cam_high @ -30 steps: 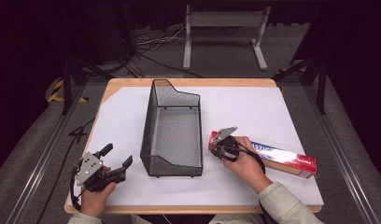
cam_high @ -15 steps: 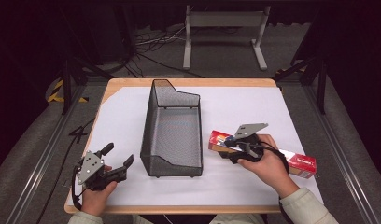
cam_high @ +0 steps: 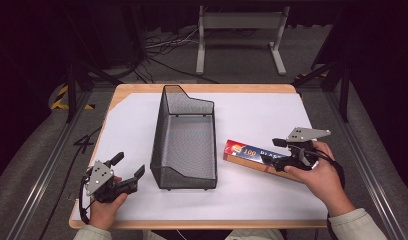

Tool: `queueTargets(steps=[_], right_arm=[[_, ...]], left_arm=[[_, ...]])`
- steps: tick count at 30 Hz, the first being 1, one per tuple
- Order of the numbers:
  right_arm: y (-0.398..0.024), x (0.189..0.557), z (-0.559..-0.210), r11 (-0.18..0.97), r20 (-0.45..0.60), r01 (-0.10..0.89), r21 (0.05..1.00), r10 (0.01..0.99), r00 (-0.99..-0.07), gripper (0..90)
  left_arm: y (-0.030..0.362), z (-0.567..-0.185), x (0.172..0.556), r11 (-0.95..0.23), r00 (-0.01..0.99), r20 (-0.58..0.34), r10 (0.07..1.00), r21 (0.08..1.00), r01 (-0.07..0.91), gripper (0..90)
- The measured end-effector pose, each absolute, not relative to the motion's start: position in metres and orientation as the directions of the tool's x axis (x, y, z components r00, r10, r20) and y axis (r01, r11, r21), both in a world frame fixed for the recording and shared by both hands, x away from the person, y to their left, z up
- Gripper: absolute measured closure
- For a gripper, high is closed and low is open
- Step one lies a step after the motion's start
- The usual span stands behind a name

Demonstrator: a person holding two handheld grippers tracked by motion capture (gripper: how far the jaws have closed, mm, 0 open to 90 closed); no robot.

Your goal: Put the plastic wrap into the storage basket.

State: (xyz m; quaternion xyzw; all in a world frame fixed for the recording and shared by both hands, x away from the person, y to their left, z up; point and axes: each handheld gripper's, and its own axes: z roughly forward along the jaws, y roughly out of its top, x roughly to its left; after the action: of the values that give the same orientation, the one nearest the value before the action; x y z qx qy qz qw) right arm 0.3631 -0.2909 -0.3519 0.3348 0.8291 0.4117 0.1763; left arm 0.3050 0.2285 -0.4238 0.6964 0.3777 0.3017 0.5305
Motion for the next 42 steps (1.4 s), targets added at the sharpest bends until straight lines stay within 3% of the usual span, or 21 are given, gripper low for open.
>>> queueTargets(steps=[9, 23, 35, 38, 42], right_arm=[[-0.315, 0.377, -0.363, 0.481, -0.02, 0.457, 0.748, 0.705, -0.709, 14.8], [-0.319, 0.395, -0.392, 0.564, 0.015, 0.506, 0.652, 0.658, -0.753, 11.0], [-0.315, 0.399, -0.409, 0.623, 0.033, 0.537, 0.569, 0.635, -0.772, 15.7], [-0.313, 0.4, -0.408, 0.655, 0.019, 0.528, 0.54, 0.618, -0.786, 23.4], [-0.312, 0.4, -0.407, 0.695, -0.008, 0.514, 0.503, 0.599, -0.801, 27.4]], left_arm=[[0.23, -0.423, 0.302, -0.151, 0.524, 0.022, 0.851, 0.967, 0.206, 18.9], [0.232, -0.424, 0.3, -0.151, 0.519, 0.022, 0.854, 0.967, 0.207, 18.9], [0.232, -0.424, 0.3, -0.153, 0.52, 0.023, 0.854, 0.966, 0.209, 18.9], [0.232, -0.424, 0.3, -0.151, 0.521, 0.022, 0.853, 0.966, 0.208, 18.9], [0.232, -0.424, 0.3, -0.152, 0.521, 0.022, 0.853, 0.966, 0.207, 18.8]])
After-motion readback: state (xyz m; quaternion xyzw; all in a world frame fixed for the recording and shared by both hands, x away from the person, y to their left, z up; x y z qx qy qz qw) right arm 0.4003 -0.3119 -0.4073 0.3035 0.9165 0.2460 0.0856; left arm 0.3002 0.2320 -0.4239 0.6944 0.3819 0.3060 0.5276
